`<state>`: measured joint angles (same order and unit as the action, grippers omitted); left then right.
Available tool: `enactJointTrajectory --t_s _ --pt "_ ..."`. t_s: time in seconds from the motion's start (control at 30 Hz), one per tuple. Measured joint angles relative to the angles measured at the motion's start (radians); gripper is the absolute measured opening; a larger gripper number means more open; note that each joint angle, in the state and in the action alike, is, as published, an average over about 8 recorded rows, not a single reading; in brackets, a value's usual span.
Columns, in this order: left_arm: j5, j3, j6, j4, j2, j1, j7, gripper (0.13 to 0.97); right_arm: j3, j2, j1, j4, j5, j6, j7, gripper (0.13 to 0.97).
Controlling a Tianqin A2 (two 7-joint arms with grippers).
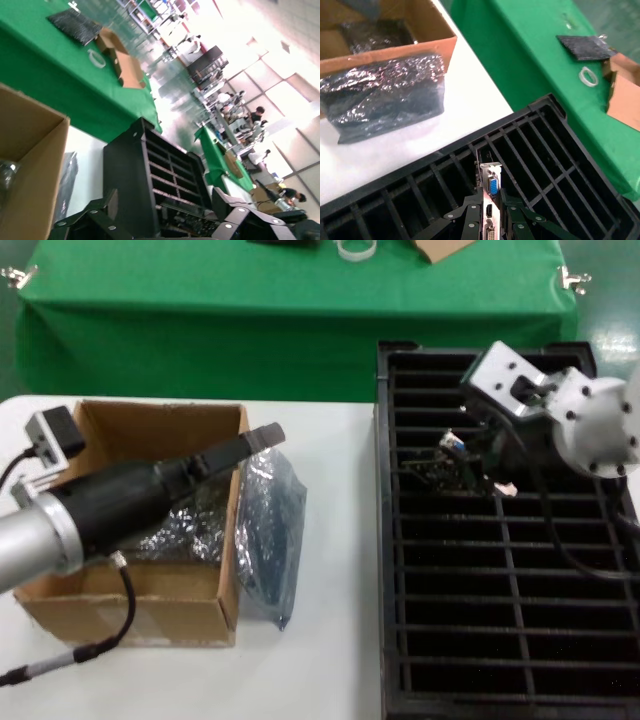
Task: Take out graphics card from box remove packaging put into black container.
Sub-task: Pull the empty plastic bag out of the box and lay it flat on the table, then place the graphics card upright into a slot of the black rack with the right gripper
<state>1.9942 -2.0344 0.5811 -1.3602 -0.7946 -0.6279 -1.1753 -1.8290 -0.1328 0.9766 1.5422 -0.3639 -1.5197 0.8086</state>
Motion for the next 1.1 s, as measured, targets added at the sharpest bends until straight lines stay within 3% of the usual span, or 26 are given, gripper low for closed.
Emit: enactJointTrajectory --t_s 0.17,0.37,0.43,0.77,1.1 --pt "0.026 0.052 0.016 0.002 0.015 0.019 0.049 0.682 -0.125 -0.028 0.116 -0.103 -0.048 -0.032 0.018 0.185" --pt "0.031 0.084 0.017 0.002 0.032 0.029 0.084 0.813 -0.279 -0.063 0.254 -0.220 -0.133 -0.046 0.042 0.185" --pt "0.031 0.091 0.014 -0.003 0.038 0.031 0.091 0.813 -0.310 -0.067 0.291 -0.255 -0.153 -0.048 0.038 0.185" --pt "0.028 0.107 0.001 -0.033 0.055 0.035 0.100 0.922 -0.368 -0.051 0.420 -0.408 -0.208 -0.035 -0.035 0.185" --pt "0.027 0.113 0.007 -0.036 0.074 0.034 0.114 0.965 -0.415 0.014 0.529 -0.634 -0.276 -0.019 -0.123 0.185"
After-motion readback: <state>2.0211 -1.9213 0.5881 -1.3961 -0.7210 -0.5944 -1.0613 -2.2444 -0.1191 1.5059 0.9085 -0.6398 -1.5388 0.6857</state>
